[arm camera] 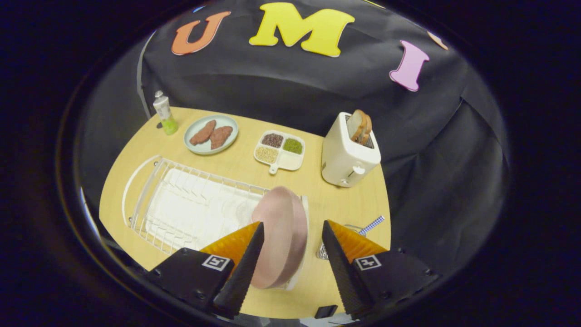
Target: Take the plate from the dish rack, then take the spoon from the basket and place it into the plate.
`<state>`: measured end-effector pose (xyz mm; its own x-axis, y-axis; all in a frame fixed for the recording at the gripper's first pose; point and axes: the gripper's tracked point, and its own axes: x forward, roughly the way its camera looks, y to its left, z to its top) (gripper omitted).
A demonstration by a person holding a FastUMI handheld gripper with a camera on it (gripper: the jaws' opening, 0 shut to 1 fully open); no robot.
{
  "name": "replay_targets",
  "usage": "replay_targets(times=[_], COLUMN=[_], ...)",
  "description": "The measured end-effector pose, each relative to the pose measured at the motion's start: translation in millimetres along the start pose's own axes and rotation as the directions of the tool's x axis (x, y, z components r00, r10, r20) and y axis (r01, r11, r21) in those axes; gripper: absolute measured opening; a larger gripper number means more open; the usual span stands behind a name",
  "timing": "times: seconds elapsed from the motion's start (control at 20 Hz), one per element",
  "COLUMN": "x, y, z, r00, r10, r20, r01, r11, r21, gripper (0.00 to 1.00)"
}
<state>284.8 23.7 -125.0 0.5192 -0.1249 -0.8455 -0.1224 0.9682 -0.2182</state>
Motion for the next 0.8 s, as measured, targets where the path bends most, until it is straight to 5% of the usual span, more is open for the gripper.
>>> replay_targets(times=[0.05, 0.2, 0.35, 0.8], x=[3, 9, 10, 3], y=[0, -3, -11, -14], z=[-4, -32, -35, -24], r00=[0.998, 0.967, 0.938, 0.925], r10=[-0.017, -0.050, -0.108, -0.213], r20=[-0.054, -0.250, -0.329, -0.313], r01=[0.017, 0.055, 0.135, 0.233], r11=[1.000, 0.998, 0.989, 0.972], r21=[-0.008, 0.016, 0.060, 0.028], gripper=[0.83, 0.54, 0.36, 0.12])
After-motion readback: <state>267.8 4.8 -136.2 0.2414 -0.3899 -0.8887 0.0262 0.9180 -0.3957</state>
